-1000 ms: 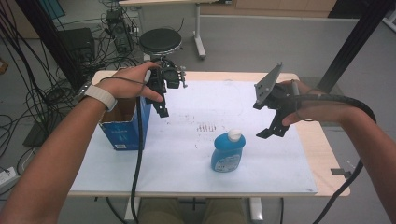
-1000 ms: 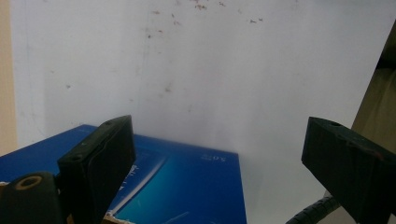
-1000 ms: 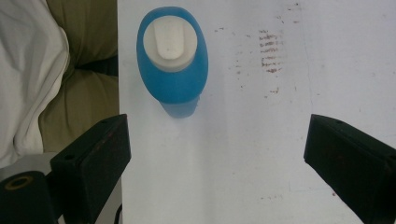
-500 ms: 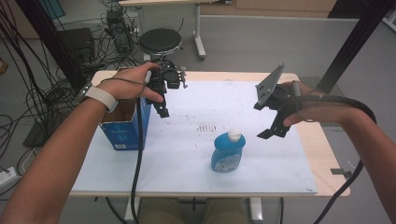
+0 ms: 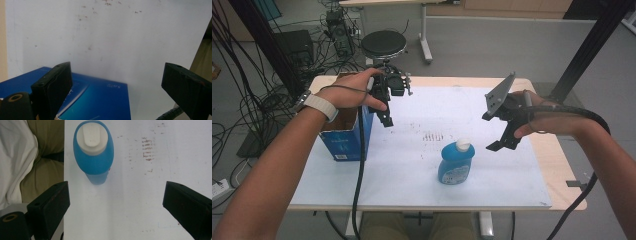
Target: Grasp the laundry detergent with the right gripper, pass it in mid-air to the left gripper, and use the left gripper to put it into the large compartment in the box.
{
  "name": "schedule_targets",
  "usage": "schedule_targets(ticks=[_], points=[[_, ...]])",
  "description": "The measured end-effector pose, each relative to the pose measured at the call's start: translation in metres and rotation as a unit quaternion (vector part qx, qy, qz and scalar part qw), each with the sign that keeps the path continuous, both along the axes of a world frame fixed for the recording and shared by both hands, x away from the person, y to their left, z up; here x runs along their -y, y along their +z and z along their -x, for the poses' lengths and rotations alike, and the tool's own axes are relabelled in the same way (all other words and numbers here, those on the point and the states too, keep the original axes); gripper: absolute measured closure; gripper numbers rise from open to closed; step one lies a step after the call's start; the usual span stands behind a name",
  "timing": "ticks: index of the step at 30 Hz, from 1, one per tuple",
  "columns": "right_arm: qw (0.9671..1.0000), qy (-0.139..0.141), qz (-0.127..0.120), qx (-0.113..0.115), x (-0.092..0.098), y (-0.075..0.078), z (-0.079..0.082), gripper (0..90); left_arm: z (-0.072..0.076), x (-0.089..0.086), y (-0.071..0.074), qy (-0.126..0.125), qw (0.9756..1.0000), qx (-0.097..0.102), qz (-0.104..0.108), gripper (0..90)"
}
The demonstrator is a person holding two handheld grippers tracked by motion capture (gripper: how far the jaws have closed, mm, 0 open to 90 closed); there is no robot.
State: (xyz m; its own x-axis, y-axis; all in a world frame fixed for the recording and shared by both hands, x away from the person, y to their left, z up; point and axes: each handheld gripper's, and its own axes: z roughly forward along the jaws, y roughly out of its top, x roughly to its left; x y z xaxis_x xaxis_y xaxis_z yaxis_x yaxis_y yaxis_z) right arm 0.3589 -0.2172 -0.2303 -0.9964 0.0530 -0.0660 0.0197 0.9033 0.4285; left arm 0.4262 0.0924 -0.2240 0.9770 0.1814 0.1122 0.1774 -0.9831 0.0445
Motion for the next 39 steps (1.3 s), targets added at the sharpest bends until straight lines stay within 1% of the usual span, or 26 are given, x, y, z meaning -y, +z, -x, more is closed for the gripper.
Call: schedule_targets(ticks=[7,8,13,21,22,26,29,31,39], points=[[1.0,0.004,-0.006,-0.002,0.0,-0.003,0.0,6.7,0.0,0.0,-0.001,0.004,1.0,0.001,0.002,10.3],[0.9999,0.007,-0.011,-0.002,0.001,-0.005,0.0,6.6,0.001,0.0,-0.001,0.004,1.0,0.0,0.003,10.3],[0.9997,0.013,-0.019,-0.004,0.001,-0.008,-0.001,6.2,0.001,0.0,-0.003,0.005,1.0,0.001,0.006,10.3],[0.9995,0.022,-0.019,-0.009,0.0,-0.014,0.0,6.0,0.002,0.0,-0.003,0.006,0.9999,0.002,0.008,10.3],[0.9993,0.026,-0.024,-0.008,0.0,-0.015,0.0,5.9,0.002,0.0,-0.003,0.006,1.0,0.001,0.007,10.3],[0.999,0.03,-0.032,-0.011,-0.001,-0.018,0.0,5.9,0.002,0.0,-0.004,0.008,0.9999,0.001,0.008,10.3],[0.9989,0.029,-0.034,-0.015,-0.001,-0.021,0.0,5.8,0.002,-0.001,-0.005,0.008,0.9999,0.001,0.009,10.3],[0.9985,0.034,-0.04,-0.018,-0.002,-0.024,0.0,5.8,0.001,-0.001,-0.006,0.009,0.9999,0.0,0.008,10.3],[0.9979,0.035,-0.049,-0.023,-0.002,-0.029,-0.001,5.7,0.001,-0.001,-0.007,0.01,0.9999,-0.002,0.008,10.4]])
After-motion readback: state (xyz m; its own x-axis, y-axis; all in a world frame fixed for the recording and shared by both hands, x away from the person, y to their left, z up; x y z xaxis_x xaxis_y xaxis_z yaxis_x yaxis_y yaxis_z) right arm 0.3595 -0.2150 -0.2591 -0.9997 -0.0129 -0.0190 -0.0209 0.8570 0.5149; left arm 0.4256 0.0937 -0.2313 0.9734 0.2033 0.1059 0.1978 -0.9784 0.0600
